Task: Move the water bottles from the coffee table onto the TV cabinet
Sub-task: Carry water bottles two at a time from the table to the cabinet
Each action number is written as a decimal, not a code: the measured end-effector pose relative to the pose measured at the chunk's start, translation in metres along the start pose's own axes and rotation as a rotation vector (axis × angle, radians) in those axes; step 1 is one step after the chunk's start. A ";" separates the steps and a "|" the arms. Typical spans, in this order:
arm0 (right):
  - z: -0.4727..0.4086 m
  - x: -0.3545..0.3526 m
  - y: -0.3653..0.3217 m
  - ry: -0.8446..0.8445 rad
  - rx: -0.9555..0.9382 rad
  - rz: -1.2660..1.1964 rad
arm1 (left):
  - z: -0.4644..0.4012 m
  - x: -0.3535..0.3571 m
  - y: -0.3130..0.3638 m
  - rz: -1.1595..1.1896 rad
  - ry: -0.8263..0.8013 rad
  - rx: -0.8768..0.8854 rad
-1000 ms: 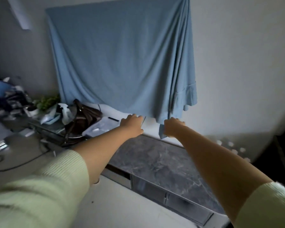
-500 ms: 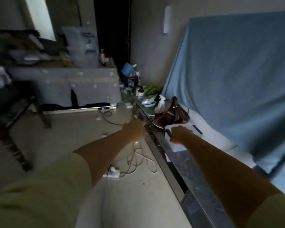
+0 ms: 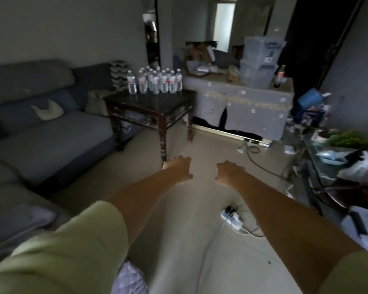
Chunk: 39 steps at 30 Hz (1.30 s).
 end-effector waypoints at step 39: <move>-0.390 -0.147 -0.234 0.099 -0.343 -0.009 | -0.292 -0.112 -0.295 0.071 0.117 -0.329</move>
Point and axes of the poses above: each hand's wrist, its own z-axis away from the middle knuckle, its own x-axis out of the palm, y = z × x, the point moved 10 cm from there along -z, towards the middle knuckle, and after that the axes turned 5 degrees about -z, right-handed, at the moved point
